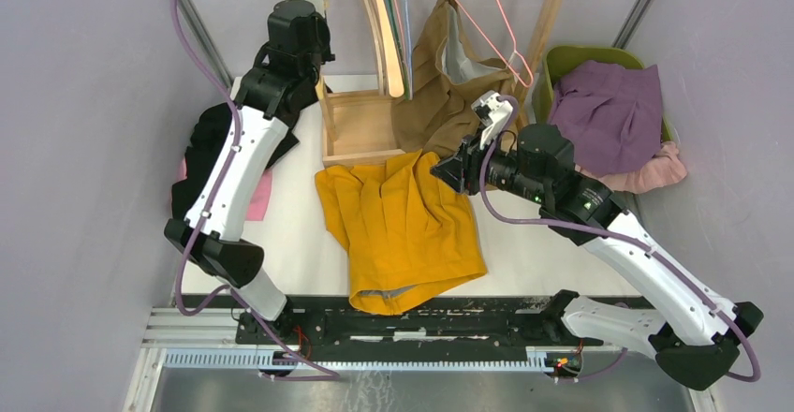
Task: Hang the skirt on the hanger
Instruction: Pick up the hanger from the clothesline.
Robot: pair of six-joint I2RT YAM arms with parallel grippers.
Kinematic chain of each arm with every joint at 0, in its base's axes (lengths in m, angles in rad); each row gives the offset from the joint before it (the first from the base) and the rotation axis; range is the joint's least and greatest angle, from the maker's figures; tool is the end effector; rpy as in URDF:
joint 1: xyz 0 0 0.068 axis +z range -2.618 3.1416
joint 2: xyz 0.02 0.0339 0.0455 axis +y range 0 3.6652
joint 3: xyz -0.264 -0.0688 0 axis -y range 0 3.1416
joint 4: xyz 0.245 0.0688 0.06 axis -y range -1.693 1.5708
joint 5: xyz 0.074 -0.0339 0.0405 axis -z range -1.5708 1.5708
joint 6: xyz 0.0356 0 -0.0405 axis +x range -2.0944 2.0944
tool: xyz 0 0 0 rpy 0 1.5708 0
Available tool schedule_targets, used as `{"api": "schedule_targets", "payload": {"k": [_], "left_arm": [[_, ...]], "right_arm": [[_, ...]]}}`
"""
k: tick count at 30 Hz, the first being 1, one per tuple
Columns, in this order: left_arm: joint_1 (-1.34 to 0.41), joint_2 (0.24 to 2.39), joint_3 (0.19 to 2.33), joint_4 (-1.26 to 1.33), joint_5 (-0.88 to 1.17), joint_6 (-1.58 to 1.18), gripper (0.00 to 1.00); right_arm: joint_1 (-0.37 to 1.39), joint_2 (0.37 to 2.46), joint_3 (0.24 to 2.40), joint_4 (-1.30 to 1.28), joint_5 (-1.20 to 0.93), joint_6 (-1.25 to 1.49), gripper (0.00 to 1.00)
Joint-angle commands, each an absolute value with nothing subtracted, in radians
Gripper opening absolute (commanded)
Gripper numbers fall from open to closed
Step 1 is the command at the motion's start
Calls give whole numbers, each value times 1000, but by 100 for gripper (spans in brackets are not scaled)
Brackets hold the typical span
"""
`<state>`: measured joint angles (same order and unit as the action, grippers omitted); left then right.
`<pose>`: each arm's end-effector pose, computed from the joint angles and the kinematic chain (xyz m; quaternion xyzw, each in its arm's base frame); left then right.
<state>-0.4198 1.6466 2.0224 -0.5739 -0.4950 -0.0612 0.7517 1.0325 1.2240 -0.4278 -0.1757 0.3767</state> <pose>0.3257 -0.1269 0.5017 -0.0190 0.7657 0.0377 0.6419 0.1563 0.1546 0.4202 -0.1992 0.7587 0.3879 0.4840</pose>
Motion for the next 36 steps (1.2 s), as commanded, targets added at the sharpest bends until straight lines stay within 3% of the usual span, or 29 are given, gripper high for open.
{"api": "schedule_targets", "payload": {"k": [1,8,16,36], "left_arm": [[-415,1579,2082,-443,-428,41,3],[-415,1506,2038,-413,-342,78,3],[-415,1294,1805,-347,-293,75,3],[-417,970,1459,-873,-150,-312,3]], "right_arm": [[747,1033,1217,-393,-177,355,34],[743,1045,1204,-378,-185,352,34],[740,1054,1201,-368,-198,356,34],[739,1050,1220,-435,-268,401,36]]}}
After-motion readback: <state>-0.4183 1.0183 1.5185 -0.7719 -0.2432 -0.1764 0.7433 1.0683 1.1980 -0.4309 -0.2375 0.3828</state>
